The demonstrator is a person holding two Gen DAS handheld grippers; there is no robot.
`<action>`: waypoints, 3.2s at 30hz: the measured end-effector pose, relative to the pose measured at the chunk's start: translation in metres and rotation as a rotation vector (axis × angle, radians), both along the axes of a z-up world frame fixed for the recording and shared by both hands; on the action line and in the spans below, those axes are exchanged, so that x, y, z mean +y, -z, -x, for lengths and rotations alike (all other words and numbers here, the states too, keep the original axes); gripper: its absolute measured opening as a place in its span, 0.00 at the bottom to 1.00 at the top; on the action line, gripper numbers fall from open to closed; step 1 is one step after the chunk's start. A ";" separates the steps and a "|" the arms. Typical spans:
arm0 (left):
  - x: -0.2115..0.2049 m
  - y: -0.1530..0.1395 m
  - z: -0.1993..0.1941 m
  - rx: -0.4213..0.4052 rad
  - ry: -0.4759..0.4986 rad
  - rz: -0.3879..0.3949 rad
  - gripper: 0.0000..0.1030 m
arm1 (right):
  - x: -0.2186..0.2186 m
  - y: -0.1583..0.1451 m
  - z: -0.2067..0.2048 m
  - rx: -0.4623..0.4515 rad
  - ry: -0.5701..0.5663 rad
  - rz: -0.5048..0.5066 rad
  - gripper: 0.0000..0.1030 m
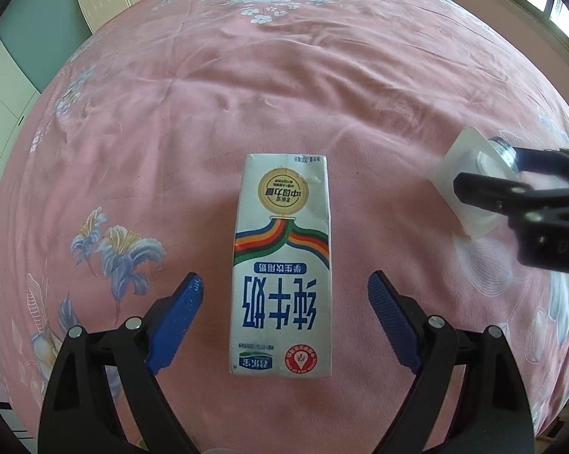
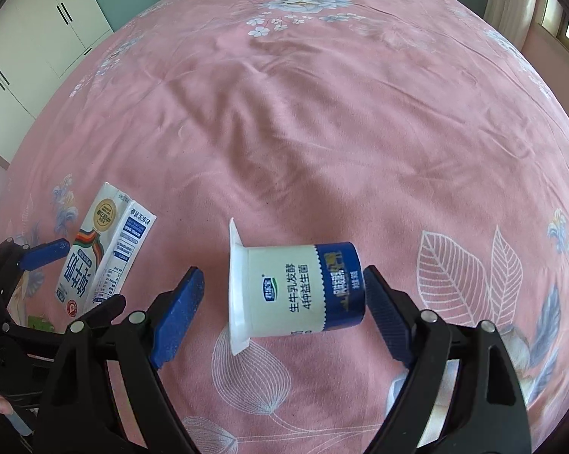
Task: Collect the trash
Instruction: 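Grasp the white milk carton with the left tool while the right tool grasps the yogurt cup, then carry the milk carton and yogurt cup with both tools over the trash bin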
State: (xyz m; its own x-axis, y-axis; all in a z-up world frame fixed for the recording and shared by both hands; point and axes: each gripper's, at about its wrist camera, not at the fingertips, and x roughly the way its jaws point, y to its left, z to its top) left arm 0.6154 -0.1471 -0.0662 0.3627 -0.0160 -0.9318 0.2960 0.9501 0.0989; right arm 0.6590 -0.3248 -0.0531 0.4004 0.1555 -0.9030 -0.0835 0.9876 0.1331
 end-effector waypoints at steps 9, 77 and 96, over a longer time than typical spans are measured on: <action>0.000 0.019 -0.006 0.035 -0.015 0.025 0.47 | -0.006 0.020 -0.010 0.027 0.026 0.016 0.69; 0.149 -0.287 0.442 -0.471 0.079 -0.032 0.47 | 0.163 -0.324 0.510 -0.549 -0.427 0.194 0.59; 0.137 -0.144 0.452 -0.195 0.197 -0.103 0.47 | 0.178 -0.183 0.509 -0.308 -0.487 0.178 0.59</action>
State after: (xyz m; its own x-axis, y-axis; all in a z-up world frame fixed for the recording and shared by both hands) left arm 0.1637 -0.0106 0.0778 0.5342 -0.0133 -0.8453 0.4399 0.8582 0.2646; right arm 0.1497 -0.1469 0.1295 0.5687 0.2437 -0.7856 -0.5403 0.8309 -0.1333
